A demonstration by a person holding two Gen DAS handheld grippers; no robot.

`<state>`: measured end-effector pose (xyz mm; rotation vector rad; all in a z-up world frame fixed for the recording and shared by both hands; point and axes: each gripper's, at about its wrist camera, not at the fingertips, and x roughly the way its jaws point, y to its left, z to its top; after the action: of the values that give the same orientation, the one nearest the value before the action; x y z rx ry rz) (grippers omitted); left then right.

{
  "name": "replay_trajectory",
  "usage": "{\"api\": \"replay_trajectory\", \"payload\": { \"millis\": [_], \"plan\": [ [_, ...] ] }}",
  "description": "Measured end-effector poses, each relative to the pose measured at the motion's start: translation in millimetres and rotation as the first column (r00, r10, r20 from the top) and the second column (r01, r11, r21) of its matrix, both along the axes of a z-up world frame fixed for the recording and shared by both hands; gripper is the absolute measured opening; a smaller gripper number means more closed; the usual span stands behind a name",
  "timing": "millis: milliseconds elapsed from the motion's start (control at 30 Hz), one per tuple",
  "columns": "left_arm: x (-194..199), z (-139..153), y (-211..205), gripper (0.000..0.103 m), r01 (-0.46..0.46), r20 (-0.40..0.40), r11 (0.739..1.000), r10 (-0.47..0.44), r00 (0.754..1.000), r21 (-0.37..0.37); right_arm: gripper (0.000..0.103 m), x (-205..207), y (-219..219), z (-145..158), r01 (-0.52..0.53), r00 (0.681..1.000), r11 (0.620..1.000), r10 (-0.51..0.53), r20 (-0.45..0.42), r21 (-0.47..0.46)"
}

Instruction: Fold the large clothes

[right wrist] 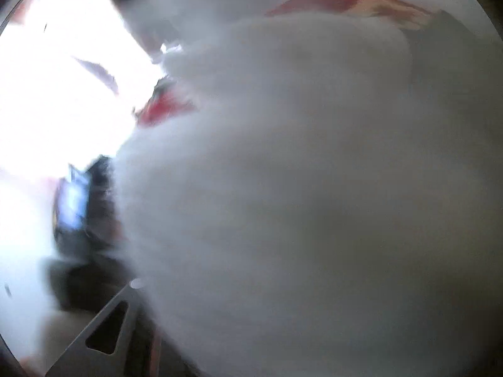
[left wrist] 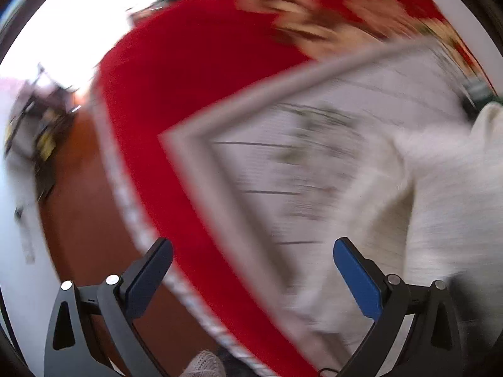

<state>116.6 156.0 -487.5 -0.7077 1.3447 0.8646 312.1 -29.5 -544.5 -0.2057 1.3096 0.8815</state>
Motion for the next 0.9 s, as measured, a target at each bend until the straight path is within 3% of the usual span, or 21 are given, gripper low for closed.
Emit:
{"api": "replay_trajectory", "payload": {
  "millis": [33, 100, 233, 333, 433, 500, 600, 667, 733, 833, 900],
  "plan": [
    [-11, 2, 5, 0.103, -0.033, -0.009, 0.999, 0.033, 0.999, 0.016, 0.048, -12, 19, -17, -0.067, 0.997, 0.997, 0.066, -0.041, -0.025],
    [-31, 9, 14, 0.103, -0.097, -0.019, 0.995, 0.098, 0.995, 0.04, 0.057, -32, 47, -43, -0.178, 0.975, 0.983, 0.17, -0.141, -0.042],
    [-48, 33, 15, 0.103, -0.168, 0.022, 0.983, 0.167, 0.986, 0.077, 0.067, -43, 48, -41, -0.214, 0.934, 0.971, 0.236, -0.267, 0.108],
    [-25, 49, 7, 0.103, -0.139, 0.065, 0.983, 0.131, 0.989, 0.122, 0.068, -26, 11, -22, -0.112, 0.915, 0.962, 0.197, -0.352, 0.247],
    [-3, 59, 2, 0.103, -0.088, 0.105, 0.985, 0.073, 0.992, 0.148, 0.068, 13, -41, -19, 0.059, 0.921, 0.971, 0.037, -0.388, 0.232],
    [12, 55, -1, 0.103, -0.056, 0.102, 0.985, 0.04, 0.994, 0.162, 0.068, 33, -72, -27, 0.176, 0.906, 0.971, -0.097, -0.412, 0.16],
    [37, 25, -13, 0.103, 0.011, 0.05, 0.988, -0.019, 0.999, 0.156, 0.068, 69, -105, -53, 0.256, 0.903, 0.966, -0.224, -0.367, 0.039],
    [46, -16, -17, 0.103, 0.045, -0.017, 0.994, -0.044, 0.999, 0.103, 0.068, 83, -120, -77, 0.28, 0.895, 0.959, -0.273, -0.354, -0.033],
    [43, -63, -16, 0.103, 0.028, -0.047, 1.0, -0.028, 0.999, -0.002, 0.073, 94, -132, -103, 0.303, 0.866, 0.953, -0.285, -0.41, -0.023],
    [35, -87, -7, 0.103, -0.016, -0.007, 0.996, 0.015, 1.0, -0.085, 0.085, 111, -138, -139, 0.303, 0.822, 0.953, -0.247, -0.514, 0.026],
    [31, -87, -1, 0.103, -0.026, 0.014, 0.994, 0.028, 1.0, -0.102, 0.089, 108, -131, -166, 0.302, 0.783, 0.95, -0.198, -0.59, 0.082]
  ]
}}
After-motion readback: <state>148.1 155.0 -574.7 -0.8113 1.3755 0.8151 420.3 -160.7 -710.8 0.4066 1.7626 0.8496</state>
